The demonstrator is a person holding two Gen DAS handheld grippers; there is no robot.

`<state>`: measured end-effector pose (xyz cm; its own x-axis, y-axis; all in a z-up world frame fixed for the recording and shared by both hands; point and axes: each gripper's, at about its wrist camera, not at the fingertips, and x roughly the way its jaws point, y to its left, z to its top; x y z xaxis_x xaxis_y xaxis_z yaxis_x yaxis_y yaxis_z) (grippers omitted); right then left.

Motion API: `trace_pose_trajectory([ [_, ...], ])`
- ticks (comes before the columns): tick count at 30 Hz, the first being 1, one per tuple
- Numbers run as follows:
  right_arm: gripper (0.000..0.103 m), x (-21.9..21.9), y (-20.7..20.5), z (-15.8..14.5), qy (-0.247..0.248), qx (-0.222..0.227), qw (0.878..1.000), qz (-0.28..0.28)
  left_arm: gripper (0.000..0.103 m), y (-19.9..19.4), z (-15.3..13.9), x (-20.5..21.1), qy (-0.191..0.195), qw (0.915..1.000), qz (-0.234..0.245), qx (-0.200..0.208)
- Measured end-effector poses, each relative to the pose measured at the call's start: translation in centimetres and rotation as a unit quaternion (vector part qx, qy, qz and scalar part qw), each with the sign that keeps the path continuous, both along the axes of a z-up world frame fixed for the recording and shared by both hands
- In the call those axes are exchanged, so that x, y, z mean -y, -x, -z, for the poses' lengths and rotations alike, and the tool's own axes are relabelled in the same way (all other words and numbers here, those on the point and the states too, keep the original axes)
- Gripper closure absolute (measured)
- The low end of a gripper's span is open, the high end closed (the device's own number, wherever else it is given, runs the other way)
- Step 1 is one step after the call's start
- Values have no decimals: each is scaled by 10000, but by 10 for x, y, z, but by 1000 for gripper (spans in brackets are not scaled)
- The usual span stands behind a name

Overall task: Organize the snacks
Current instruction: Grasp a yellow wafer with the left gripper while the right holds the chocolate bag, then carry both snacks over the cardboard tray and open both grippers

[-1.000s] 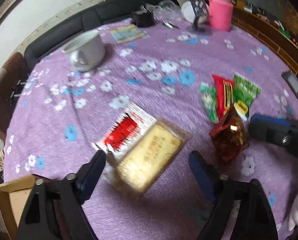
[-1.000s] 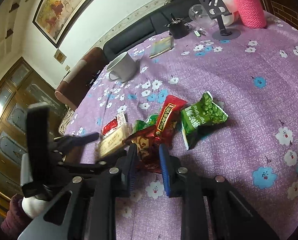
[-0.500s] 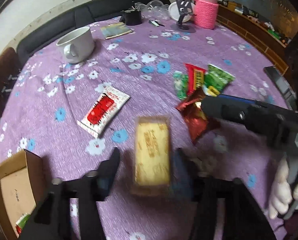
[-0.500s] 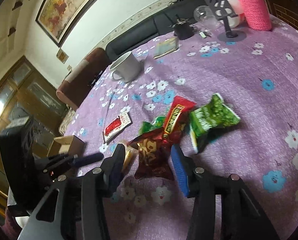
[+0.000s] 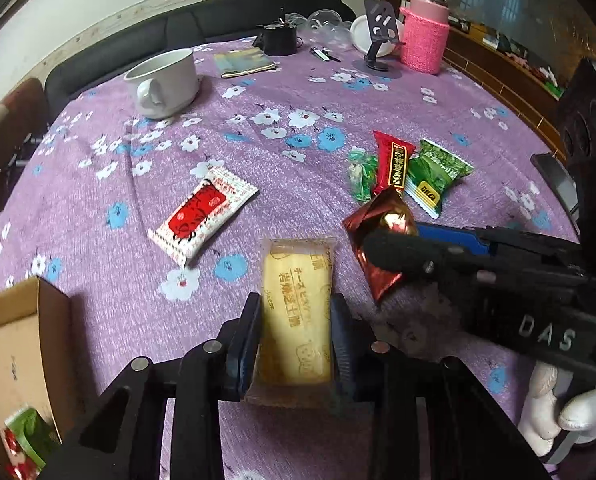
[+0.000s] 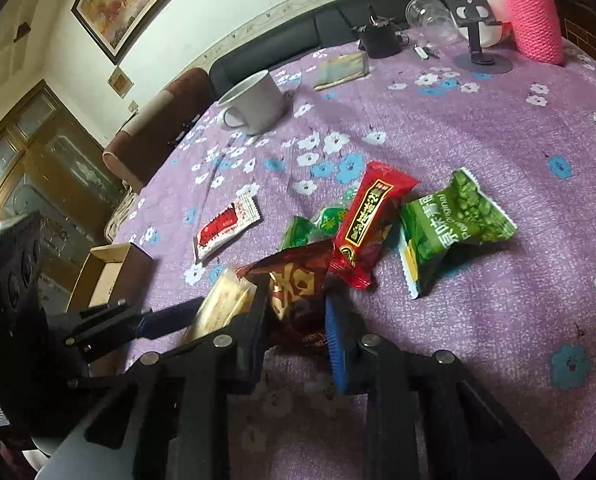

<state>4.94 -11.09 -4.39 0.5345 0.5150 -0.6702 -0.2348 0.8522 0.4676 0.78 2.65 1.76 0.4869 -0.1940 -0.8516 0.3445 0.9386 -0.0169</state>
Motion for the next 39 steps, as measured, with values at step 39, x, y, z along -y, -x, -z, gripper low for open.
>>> trace_pose_trajectory([
  [39, 79, -232, 30, -59, 210, 90, 9825, -1848, 67, 42, -39, -292, 1467, 9562, -2524, 202],
])
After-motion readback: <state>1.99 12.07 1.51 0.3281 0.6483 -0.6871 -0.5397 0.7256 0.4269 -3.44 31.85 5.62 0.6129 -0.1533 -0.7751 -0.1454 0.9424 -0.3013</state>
